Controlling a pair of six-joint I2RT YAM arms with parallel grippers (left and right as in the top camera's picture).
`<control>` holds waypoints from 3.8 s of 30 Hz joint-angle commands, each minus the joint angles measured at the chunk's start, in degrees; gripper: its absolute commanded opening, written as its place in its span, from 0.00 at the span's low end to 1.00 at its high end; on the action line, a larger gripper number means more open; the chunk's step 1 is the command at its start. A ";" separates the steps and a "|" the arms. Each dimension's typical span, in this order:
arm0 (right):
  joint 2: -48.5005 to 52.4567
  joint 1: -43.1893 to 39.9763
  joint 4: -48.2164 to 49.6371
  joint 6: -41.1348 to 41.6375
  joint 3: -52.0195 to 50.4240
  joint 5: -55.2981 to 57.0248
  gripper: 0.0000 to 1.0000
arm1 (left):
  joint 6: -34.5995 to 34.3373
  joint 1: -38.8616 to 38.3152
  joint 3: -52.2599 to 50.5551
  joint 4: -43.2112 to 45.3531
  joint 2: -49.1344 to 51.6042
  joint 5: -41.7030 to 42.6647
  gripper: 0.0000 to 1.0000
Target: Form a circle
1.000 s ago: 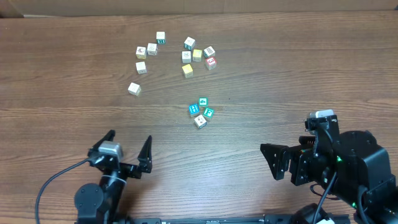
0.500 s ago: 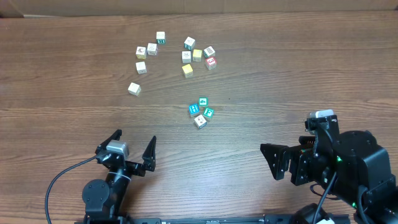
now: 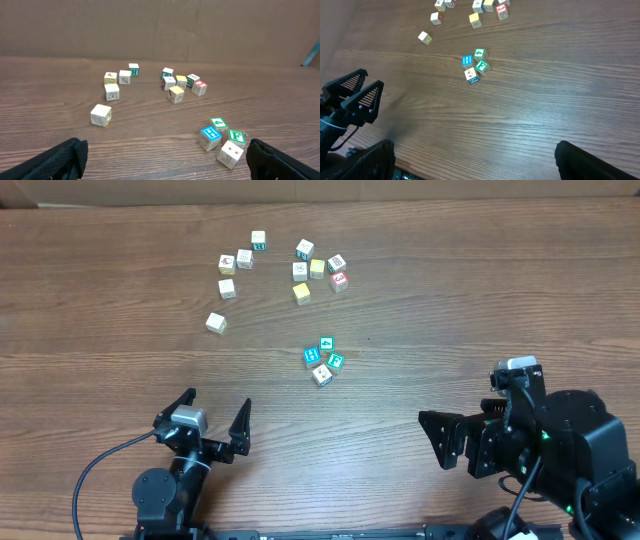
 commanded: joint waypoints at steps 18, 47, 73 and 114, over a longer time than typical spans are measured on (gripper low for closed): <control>-0.39 -0.24 -1.03 -0.57 0.24 5.07 1.00 | 0.74 0.59 -0.39 0.26 -0.70 1.05 0.99; -43.41 -13.03 56.39 -8.85 -64.54 -2.32 1.00 | 0.72 0.59 -0.39 0.26 -0.70 1.05 1.00; -44.52 -13.03 61.96 -8.72 -69.64 -2.27 1.00 | 0.72 0.59 -0.39 0.26 -0.70 1.05 0.99; -44.52 -13.03 61.96 -8.72 -69.64 -2.27 1.00 | 0.72 0.59 -0.39 0.26 -0.70 1.05 1.00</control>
